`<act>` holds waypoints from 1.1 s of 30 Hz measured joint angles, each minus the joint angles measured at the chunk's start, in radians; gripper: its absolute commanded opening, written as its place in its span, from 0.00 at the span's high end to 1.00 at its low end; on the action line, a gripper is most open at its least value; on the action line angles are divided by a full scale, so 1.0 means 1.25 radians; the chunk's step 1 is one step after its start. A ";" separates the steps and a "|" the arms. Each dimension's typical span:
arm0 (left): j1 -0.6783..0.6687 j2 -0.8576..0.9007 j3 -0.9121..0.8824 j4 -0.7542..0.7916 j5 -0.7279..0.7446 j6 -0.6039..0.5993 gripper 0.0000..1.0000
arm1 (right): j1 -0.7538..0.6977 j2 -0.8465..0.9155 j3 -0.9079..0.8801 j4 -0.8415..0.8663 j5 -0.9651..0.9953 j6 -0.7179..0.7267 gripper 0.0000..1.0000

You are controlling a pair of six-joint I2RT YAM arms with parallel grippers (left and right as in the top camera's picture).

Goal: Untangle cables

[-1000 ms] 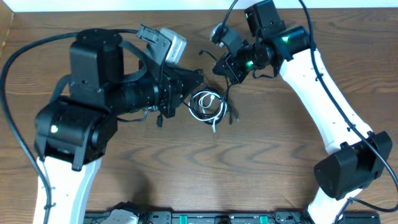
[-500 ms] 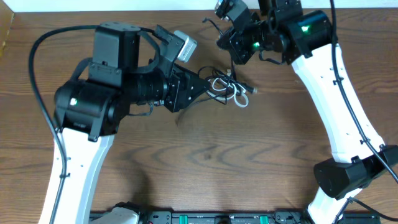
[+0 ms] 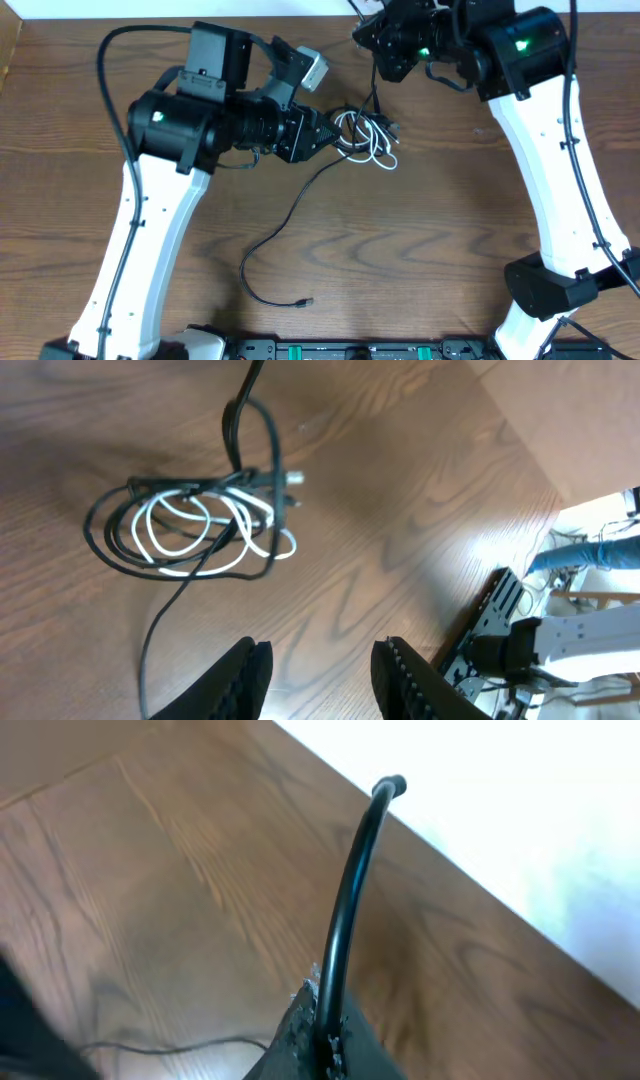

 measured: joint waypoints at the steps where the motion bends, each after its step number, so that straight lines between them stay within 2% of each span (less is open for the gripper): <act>1: 0.000 0.007 0.000 0.000 0.000 0.003 0.61 | 0.000 0.000 0.013 0.000 0.000 0.006 0.99; 15: 0.000 0.105 0.000 0.002 -0.004 0.046 0.59 | 0.000 0.000 0.079 0.002 0.000 0.049 0.99; 19: 0.000 0.128 0.000 0.003 -0.013 0.105 0.55 | 0.000 0.000 0.093 0.001 -0.003 0.070 0.99; 24: 0.000 0.132 0.000 0.025 -0.031 0.209 0.54 | 0.000 -0.001 0.096 0.001 -0.026 0.088 0.99; 33: 0.000 0.132 -0.001 0.087 -0.145 0.264 0.54 | 0.000 -0.059 0.096 0.000 -0.056 0.137 0.99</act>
